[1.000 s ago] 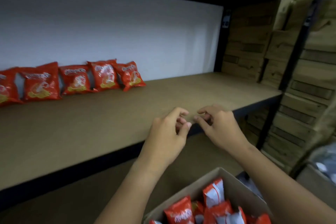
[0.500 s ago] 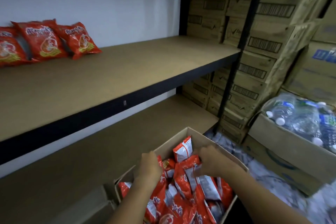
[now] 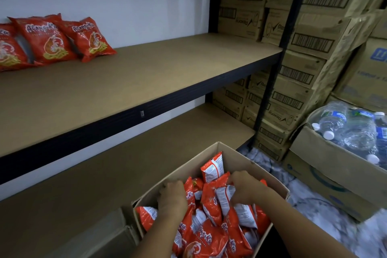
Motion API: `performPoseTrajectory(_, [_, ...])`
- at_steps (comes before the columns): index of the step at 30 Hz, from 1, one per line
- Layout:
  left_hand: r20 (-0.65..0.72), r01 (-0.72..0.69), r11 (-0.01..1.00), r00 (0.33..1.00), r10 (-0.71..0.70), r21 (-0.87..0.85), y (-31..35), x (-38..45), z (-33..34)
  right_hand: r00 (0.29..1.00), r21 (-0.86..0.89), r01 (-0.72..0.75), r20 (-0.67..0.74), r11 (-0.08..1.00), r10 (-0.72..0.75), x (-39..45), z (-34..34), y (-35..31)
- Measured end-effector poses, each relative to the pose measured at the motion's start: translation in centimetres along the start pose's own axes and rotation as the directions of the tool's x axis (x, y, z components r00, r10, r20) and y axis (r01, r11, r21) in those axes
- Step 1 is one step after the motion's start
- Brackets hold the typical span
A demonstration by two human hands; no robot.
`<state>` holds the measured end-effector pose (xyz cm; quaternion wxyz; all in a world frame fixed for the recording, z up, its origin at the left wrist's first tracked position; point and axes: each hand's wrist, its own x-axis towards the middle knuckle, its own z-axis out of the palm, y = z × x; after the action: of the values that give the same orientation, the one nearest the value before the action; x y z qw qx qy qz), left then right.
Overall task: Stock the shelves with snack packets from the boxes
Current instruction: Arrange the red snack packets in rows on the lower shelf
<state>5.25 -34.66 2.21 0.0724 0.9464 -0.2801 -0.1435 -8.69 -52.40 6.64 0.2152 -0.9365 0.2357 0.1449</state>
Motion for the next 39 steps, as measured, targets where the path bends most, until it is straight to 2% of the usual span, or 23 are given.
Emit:
performPoseTrajectory(7, [-0.130,-0.158,0.945,0.984,0.125,-0.288,0.9,-0.7,-2.2,0.994,0.028,0.000,-0.113,1.000,0.003,-0.4,-2.5,-0.2])
performPoseTrajectory(12, [-0.246,-0.304,0.863,0.944,0.218,-0.404,1.5,-1.4,-7.8,0.944,0.100,0.092,-0.324,0.991,-0.055,-1.8,-6.1,-1.9])
performPoseTrajectory(15, [-0.335,-0.411,0.799,0.900,0.279,-0.439,1.6,-2.8,-12.4,0.866,0.144,0.175,-0.493,0.974,-0.083,-3.5,-8.9,-3.5])
performPoseTrajectory(18, [-0.454,-0.509,0.754,0.834,0.312,-0.416,1.6,-4.9,-17.9,0.746,0.083,0.299,-0.642,0.951,-0.179,-5.9,-12.1,-5.7])
performPoseTrajectory(20, [-0.530,-0.557,0.724,0.789,0.311,-0.406,1.5,-6.5,-21.7,0.656,0.009,0.373,-0.709,0.928,-0.257,-7.7,-14.4,-7.5])
performPoseTrajectory(23, [-0.636,-0.619,0.665,0.722,0.273,-0.418,0.8,-8.9,-26.9,0.479,-0.118,0.473,-0.798,0.873,-0.367,-9.4,-17.1,-10.1])
performPoseTrajectory(25, [-0.684,-0.639,0.624,0.696,0.220,-0.449,-0.1,-10.2,-29.7,0.375,-0.183,0.532,-0.825,0.827,-0.423,-9.8,-18.2,-11.8])
performPoseTrajectory(28, [-0.770,-0.656,0.637,0.621,0.151,-0.405,-2.2,-11.0,-32.7,0.282,-0.301,0.531,-0.819,0.792,-0.500,-9.3,-19.2,-14.5])
performPoseTrajectory(31, [-0.786,-0.606,0.673,0.615,0.060,-0.423,-4.7,-10.7,-34.4,0.184,-0.409,0.534,-0.798,0.740,-0.573,-7.4,-19.3,-17.1])
performPoseTrajectory(35, [-0.798,-0.541,0.719,0.602,-0.032,-0.437,-8.4,-9.9,-35.1,0.123,-0.447,0.591,-0.773,0.671,-0.623,-3.9,-18.2,-20.1])
performPoseTrajectory(37, [-0.792,-0.518,0.722,0.607,-0.068,-0.459,-10.0,-9.9,-35.1,0.134,-0.422,0.638,-0.763,0.644,-0.633,-2.3,-17.3,-21.6])
performPoseTrajectory(39, [-0.785,-0.484,0.742,0.613,-0.090,-0.464,-11.3,-10.0,-34.8,0.186,-0.344,0.701,-0.757,0.624,-0.626,-1.3,-16.3,-22.8])
